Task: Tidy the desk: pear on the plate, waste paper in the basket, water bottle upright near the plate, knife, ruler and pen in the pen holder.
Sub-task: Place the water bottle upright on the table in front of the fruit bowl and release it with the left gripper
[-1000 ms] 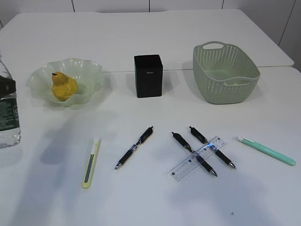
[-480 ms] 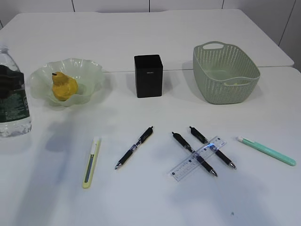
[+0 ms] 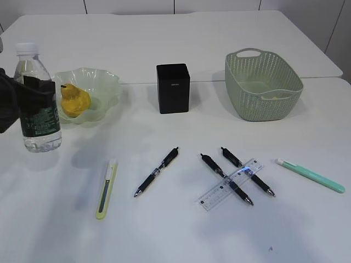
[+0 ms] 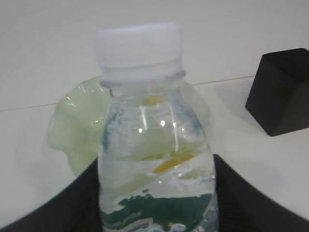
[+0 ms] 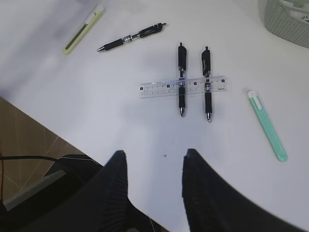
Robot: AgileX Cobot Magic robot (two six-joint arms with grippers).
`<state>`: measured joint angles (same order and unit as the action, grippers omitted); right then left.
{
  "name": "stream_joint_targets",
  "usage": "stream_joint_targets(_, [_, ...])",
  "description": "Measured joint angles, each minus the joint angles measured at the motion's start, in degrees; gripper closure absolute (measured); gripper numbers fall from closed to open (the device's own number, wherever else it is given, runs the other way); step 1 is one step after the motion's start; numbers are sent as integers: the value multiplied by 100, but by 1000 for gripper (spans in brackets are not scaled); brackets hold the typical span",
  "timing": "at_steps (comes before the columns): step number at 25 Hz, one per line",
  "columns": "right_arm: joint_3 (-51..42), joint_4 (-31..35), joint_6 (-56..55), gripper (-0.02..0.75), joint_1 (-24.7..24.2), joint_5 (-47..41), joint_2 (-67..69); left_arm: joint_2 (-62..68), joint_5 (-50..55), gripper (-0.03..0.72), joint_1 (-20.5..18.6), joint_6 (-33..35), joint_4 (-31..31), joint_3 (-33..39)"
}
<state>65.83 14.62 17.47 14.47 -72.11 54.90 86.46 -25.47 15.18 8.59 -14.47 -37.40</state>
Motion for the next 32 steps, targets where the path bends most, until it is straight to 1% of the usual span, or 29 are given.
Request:
stream_joint_targets(12, [0,22,0,423,0,11,0,725,-1025,294,0,13,-79,40])
stream_joint_targets(17, [0,22,0,423,0,22,0,959,-2067,294,0,13,-271,388])
stream_joint_targets(20, [0,26,0,423,0,33,0,1139,-2486,294,0,13,-373,520])
stream_joint_targets(28, [0,35,0,423,0,127,0,1559,-3078,294,0,13,-474,522])
stream_joint_targets(32, [0,35,0,423,0,184,0,1746,-3189,294,0,13,-479,522])
